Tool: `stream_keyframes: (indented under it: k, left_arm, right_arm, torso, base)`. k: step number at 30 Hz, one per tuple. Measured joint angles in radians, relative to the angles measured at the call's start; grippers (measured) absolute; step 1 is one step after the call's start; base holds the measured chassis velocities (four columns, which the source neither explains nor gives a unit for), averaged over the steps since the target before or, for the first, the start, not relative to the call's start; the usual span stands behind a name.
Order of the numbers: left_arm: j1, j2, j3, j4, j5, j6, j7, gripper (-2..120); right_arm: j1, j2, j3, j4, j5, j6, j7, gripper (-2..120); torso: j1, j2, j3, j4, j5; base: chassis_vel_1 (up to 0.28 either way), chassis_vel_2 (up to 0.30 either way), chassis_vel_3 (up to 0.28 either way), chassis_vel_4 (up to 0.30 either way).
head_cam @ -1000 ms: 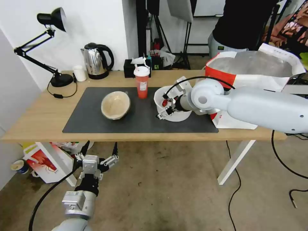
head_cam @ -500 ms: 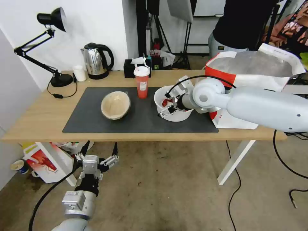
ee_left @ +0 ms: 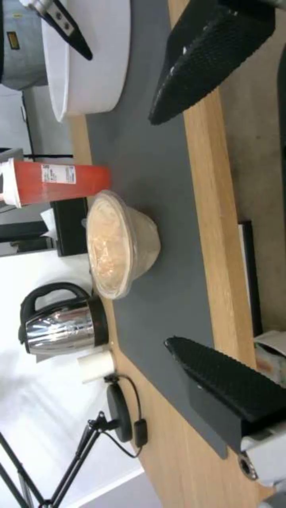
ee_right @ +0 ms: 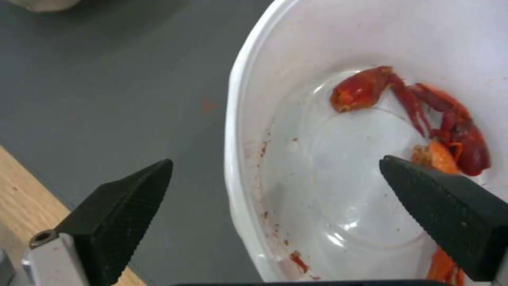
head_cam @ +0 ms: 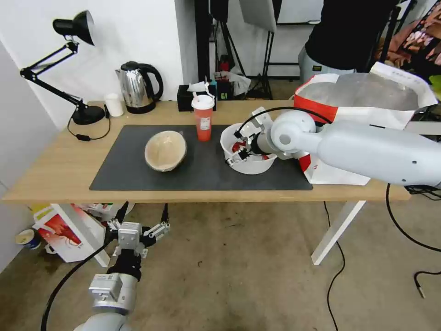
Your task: Pick up the trash from the table and place it into the takeout bag.
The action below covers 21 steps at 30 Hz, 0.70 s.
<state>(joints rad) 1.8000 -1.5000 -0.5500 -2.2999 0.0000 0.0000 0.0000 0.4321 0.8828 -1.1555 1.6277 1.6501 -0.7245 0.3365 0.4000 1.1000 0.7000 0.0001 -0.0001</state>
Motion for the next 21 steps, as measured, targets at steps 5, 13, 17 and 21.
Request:
stream_keyframes:
  k: [5,13,17,21]
  left_arm:
    - [0.0,0.0,0.0,0.0,0.0,0.0,0.0,100]
    - [0.0,0.0,0.0,0.0,0.0,0.0,0.0,100]
    - [0.0,0.0,0.0,0.0,0.0,0.0,0.0,100]
    - [0.0,0.0,0.0,0.0,0.0,0.0,0.0,100]
  right_arm:
    - [-0.002,0.001,-0.006,-0.002,0.0,0.0,0.0,100]
    - [-0.012,-0.004,-0.004,-0.001,0.002,0.0,-0.001,100]
    - [-0.017,-0.006,-0.002,0.0,0.002,0.0,-0.001,100]
    - [-0.022,-0.004,0.0,-0.003,0.002,0.0,0.0,100]
  torso:
    - [0.0,0.0,0.0,-0.0001,0.0]
    - [0.0,0.0,0.0,-0.0001,0.0001]
    - [0.0,0.0,0.0,-0.0001,0.0001]
    - [0.0,0.0,0.0,-0.0001,0.0001]
  base:
    - [0.0,0.0,0.0,0.0]
    - [0.0,0.0,0.0,0.0]
    - [0.0,0.0,0.0,0.0]
    - [0.0,0.0,0.0,0.0]
